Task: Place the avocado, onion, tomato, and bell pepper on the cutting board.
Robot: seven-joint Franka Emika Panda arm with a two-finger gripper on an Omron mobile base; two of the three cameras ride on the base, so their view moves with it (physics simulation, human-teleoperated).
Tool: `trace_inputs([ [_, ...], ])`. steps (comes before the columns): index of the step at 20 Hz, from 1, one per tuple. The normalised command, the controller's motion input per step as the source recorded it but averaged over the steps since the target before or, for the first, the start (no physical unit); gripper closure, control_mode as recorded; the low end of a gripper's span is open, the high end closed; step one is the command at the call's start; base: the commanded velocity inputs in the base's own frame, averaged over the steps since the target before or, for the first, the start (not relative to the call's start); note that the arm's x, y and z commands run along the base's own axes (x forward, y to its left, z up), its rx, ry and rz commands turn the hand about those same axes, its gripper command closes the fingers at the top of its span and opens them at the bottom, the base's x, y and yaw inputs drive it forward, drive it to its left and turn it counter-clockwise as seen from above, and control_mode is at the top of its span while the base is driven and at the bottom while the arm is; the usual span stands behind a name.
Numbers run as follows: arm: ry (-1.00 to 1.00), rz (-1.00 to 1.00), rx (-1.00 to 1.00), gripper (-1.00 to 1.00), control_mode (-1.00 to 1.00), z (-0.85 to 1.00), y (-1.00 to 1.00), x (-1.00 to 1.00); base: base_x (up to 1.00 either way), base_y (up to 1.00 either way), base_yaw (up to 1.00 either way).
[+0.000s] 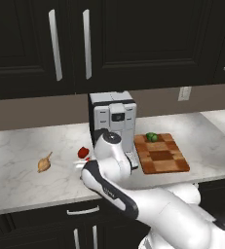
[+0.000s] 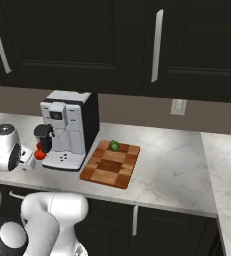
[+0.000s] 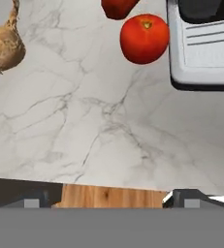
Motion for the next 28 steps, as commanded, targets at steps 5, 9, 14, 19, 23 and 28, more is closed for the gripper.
trace_inputs([
  [5, 0.0, -0.02, 0.0, -1.0, -1.0, 0.26, 0.96, 0.8, 0.0, 0.0, 0.0],
  [9, 0.0, -0.04, -0.02, -1.0, -1.0, 0.31, 1.0, 0.83, 0.0, 0.0, 0.0],
  [14, 0.0, -0.04, -0.02, -1.0, -1.0, 0.21, 0.86, 0.61, 0.0, 0.0, 0.0],
  [19, 0.0, -0.04, -0.01, -1.0, -1.0, 0.01, 0.51, 0.48, 0.0, 0.0, 0.0],
  [23, 0.0, -0.06, -0.01, -1.0, -1.0, 0.0, 0.23, 0.32, 0.0, 0.0, 0.0],
  [28, 0.0, -0.08, -0.01, -1.0, -1.0, -0.05, 0.13, 0.17, 0.0, 0.0, 0.0],
])
